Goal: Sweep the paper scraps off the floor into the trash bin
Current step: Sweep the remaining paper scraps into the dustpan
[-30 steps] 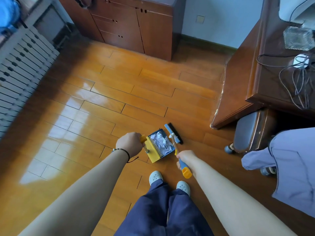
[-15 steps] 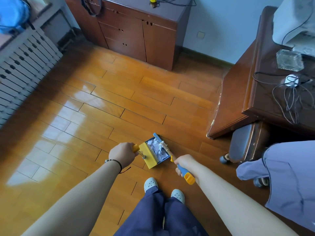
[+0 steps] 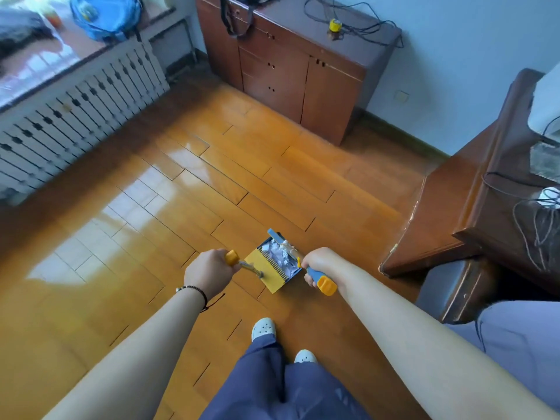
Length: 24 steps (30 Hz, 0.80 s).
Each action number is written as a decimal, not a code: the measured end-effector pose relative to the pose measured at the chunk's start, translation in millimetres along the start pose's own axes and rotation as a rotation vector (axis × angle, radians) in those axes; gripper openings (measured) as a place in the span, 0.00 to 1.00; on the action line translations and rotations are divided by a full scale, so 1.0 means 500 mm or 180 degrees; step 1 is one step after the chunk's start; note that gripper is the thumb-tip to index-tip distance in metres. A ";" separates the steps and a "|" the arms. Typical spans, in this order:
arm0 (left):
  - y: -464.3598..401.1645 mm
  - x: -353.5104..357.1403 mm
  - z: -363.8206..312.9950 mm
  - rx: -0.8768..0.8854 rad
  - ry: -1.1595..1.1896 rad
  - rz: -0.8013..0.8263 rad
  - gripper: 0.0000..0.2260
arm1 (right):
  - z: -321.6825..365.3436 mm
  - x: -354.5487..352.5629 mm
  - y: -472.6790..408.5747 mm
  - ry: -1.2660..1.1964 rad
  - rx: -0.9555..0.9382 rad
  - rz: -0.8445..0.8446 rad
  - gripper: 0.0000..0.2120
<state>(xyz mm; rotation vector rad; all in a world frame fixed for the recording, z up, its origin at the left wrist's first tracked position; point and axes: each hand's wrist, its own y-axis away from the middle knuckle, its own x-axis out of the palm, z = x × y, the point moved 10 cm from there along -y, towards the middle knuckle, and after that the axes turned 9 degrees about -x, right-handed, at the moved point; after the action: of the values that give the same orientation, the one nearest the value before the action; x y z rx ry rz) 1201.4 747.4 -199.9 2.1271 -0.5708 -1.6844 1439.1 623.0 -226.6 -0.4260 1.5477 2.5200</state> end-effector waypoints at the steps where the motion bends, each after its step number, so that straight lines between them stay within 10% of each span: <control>1: 0.010 -0.004 0.017 -0.0072 0.0080 -0.0058 0.11 | 0.008 0.003 0.004 0.0061 -0.0034 0.0059 0.04; 24: 0.459 -0.011 0.280 -0.1407 0.1471 -0.1072 0.10 | 0.030 0.159 0.272 0.0859 -0.1139 0.0565 0.09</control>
<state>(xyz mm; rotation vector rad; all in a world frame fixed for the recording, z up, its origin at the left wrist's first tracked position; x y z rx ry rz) 1043.8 550.3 -107.2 2.2342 0.2825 -1.2379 1323.6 573.3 -130.3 -0.7310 1.2548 2.9957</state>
